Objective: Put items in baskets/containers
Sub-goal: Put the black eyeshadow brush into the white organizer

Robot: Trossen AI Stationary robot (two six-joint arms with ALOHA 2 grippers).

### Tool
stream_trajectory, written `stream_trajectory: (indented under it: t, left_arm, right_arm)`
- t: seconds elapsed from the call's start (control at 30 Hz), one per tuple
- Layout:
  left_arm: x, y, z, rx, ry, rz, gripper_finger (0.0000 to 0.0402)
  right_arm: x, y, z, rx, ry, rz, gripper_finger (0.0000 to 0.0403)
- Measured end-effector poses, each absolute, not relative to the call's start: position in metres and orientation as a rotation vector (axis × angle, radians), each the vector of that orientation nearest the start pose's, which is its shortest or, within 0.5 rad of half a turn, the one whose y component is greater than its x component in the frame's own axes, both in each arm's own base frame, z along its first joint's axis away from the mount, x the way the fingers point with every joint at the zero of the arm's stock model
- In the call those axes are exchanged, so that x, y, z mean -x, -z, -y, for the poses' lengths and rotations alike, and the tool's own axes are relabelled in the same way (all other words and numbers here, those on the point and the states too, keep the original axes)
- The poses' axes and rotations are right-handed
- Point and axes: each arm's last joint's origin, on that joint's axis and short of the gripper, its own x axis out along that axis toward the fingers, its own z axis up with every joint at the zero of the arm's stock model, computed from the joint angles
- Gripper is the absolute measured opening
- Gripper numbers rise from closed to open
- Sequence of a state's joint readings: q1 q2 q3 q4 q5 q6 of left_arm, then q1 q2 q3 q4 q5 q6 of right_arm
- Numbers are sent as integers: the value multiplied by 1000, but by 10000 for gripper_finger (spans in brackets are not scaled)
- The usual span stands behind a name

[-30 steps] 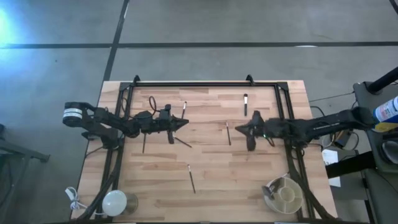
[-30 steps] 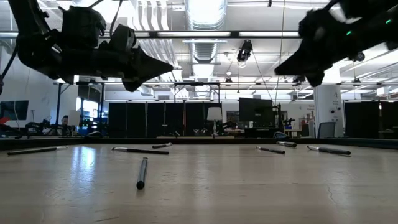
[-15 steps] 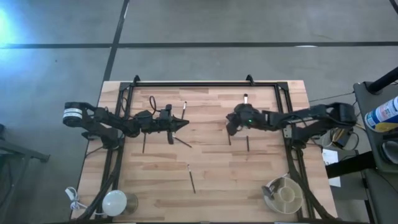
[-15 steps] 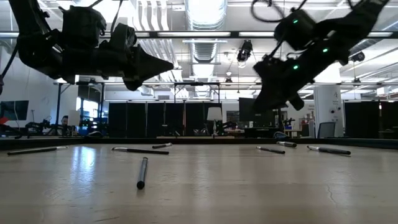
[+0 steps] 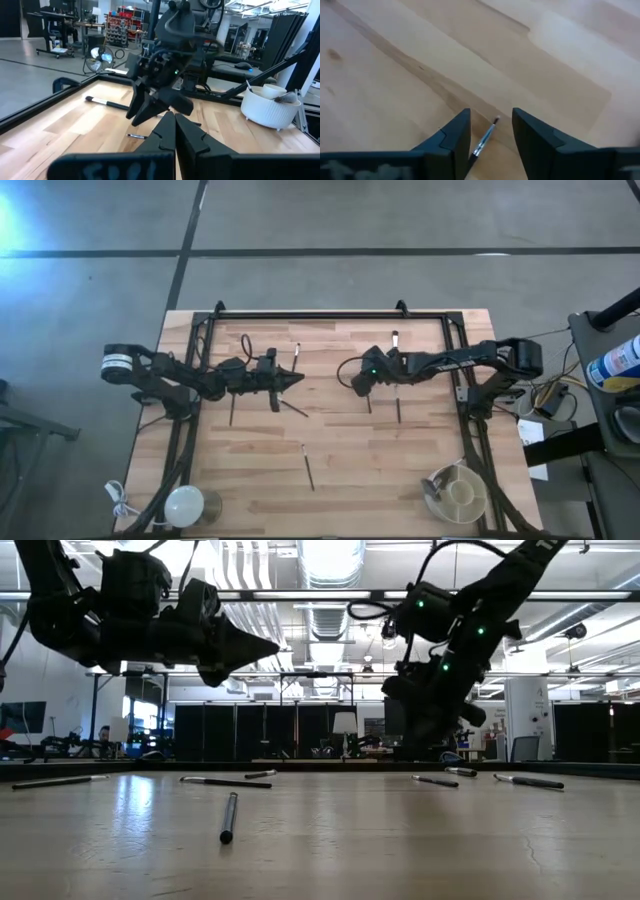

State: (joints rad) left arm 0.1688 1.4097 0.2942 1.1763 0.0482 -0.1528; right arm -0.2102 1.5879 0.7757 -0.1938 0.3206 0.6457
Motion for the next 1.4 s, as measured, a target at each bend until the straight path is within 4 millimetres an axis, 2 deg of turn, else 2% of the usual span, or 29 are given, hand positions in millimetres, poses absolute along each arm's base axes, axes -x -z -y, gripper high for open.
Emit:
stream_trajectory:
  t: [0.17, 0.5, 0.9, 1.07, 1.4]
  left_arm:
    - [-232, -175, -38, 145, -117, 62, 0]
    - [-232, -175, -38, 145, -116, 62, 0]
    - [-232, -175, -38, 145, -117, 61, 0]
    - [-232, -175, -38, 145, -117, 58, 0]
    - [-232, -175, -38, 146, -117, 57, 0]
  right_arm:
    - [-279, -144, 71, -553, 813, -833, 130]
    - [-278, -142, 74, -601, 838, -819, 132]
    - [-281, -121, 80, -637, 874, -867, 112]
    - [-282, -117, 81, -630, 880, -880, 90]
    - [-282, -118, 80, -595, 842, -895, 13]
